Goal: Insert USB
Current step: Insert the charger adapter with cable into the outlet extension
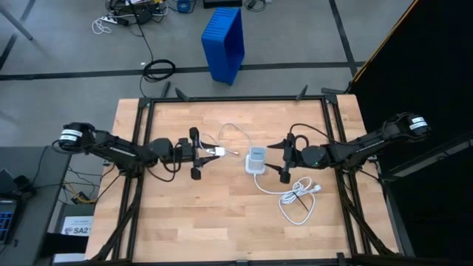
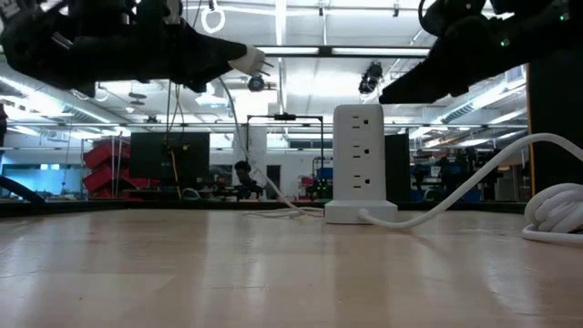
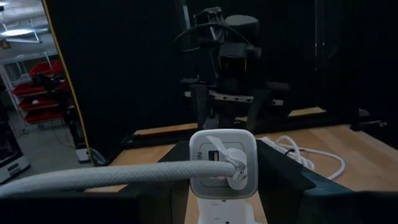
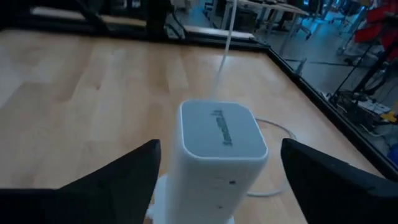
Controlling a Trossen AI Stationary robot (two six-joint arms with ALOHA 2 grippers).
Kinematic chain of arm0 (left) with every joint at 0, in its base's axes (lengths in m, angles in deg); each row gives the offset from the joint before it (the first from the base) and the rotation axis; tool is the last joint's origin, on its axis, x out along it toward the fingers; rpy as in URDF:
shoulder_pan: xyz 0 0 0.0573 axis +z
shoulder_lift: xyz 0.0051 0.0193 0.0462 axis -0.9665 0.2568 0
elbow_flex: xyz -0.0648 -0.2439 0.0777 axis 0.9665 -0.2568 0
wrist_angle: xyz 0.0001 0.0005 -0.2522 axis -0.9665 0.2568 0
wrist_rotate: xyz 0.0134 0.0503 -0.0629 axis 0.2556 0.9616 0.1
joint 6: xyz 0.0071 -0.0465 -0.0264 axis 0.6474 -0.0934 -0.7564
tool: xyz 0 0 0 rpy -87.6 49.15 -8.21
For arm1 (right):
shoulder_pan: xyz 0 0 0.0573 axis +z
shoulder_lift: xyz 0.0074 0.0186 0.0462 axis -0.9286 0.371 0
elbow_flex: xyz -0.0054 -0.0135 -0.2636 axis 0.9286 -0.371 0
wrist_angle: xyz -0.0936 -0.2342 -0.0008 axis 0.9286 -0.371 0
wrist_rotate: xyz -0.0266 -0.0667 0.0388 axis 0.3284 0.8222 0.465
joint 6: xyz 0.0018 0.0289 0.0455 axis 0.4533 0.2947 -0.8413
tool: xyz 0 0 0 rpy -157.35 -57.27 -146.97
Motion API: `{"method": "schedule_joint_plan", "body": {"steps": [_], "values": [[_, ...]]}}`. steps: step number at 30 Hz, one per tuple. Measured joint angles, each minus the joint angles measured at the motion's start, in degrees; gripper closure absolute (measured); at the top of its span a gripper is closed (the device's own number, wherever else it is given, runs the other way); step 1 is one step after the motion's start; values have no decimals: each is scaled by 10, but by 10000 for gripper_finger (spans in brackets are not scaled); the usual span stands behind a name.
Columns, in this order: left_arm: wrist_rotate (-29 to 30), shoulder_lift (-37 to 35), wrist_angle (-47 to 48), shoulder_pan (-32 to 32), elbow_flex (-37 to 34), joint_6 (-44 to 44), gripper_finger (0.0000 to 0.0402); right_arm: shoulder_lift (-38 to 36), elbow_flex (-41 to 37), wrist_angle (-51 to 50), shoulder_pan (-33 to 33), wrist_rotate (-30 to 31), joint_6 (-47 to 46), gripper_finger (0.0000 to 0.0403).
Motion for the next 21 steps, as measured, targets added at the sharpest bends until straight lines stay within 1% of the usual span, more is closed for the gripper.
{"method": "schedule_joint_plan", "body": {"steps": [3, 7, 10, 12, 16, 19, 21], "values": [[-14, 28, -13, 10, 9, -5, 275, 25, 0, 19, -9, 0, -7, 54], [-26, 58, -14, 18, 29, -12, 275, 87, 0, 71, -34, -11, -5, 31], [-34, 73, -14, 20, 39, -13, 275, 127, 0, 110, -58, -51, -3, 21], [-35, 78, -14, 21, 41, -13, 275, 143, 0, 134, -74, -90, -6, 20], [-42, 81, -13, 25, 41, -13, 275, 161, 0, 142, -106, -170, -27, 37], [-48, 81, -14, 26, 41, -13, 275, 167, 0, 139, -129, -203, -37, 68], [-50, 81, -14, 25, 41, -13, 275, 175, 0, 148, -141, -228, -41, 96]]}}
